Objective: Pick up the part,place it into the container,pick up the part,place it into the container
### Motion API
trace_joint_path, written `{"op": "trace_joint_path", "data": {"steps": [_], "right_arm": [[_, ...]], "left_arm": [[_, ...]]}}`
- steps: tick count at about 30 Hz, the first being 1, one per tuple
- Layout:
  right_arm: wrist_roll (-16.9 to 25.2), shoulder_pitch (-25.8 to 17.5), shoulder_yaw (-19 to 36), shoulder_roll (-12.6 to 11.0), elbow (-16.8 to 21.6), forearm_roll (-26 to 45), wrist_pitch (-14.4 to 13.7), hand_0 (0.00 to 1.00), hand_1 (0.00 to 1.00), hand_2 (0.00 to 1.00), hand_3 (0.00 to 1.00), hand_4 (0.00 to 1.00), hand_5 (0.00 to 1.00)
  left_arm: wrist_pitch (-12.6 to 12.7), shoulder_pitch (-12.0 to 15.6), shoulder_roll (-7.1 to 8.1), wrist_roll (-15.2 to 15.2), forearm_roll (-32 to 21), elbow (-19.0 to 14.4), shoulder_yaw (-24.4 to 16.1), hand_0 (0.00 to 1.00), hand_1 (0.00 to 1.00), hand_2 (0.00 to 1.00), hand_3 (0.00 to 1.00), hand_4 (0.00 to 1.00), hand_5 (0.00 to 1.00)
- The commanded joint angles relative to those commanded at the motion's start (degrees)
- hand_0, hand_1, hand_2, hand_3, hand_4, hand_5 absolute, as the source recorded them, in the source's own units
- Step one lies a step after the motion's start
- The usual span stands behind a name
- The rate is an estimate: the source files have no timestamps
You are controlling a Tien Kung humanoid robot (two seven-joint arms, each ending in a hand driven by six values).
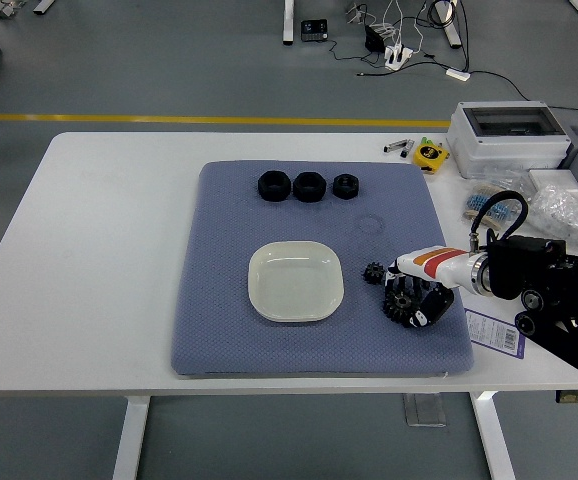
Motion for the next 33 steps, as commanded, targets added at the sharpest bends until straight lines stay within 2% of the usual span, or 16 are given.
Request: {"op": "trace_joint_path", "data": {"steps": [4, 5, 19, 26, 33], "right_arm": [[0.23, 0.12, 0.55, -0.32, 0.69, 0.59, -0.12, 0.374, 0.371, 0.403, 0.413, 0.551, 0.054], [0.32, 0.2, 0.72, -0.37, 0.9, 0.68, -0.14, 0.366, 0.358, 0.391, 0.406, 0.613, 0.023], [0.11, 1.09, 2.32, -0.86, 3.03, 0.99, -0.07, 0.352, 0.351, 0.39, 0.408, 0.632, 0.055], [-0.78, 3.54, 2.44, 1.01, 5.32, 1.02, 0.6, 0.346, 0.349, 0.389, 0.407, 0.645, 0.057], [-0.9, 6.05, 1.98, 4.73, 4.29, 0.84, 0.18, 0.317, 0.33, 0.374, 0.389, 0.648, 0.068]], "left_arm": [[-0.02, -0.01, 0.03, 0.0, 0.09, 0.0, 0.0, 0.72, 0.634, 0.616, 0.552, 0.589, 0.551], [-0.01, -0.01, 0.02, 0.02, 0.14, 0.0, -0.05, 0.72, 0.634, 0.616, 0.552, 0.59, 0.552], [0.0, -0.08, 0.14, 0.09, 0.28, 0.0, -0.15, 0.72, 0.632, 0.616, 0.552, 0.589, 0.552], [0.03, -0.06, 0.2, 0.17, 0.74, 0.0, -0.45, 0.72, 0.631, 0.617, 0.552, 0.589, 0.552], [0.05, -0.1, 0.4, 0.22, 0.99, 0.0, -0.71, 0.72, 0.631, 0.619, 0.552, 0.589, 0.552]]}}
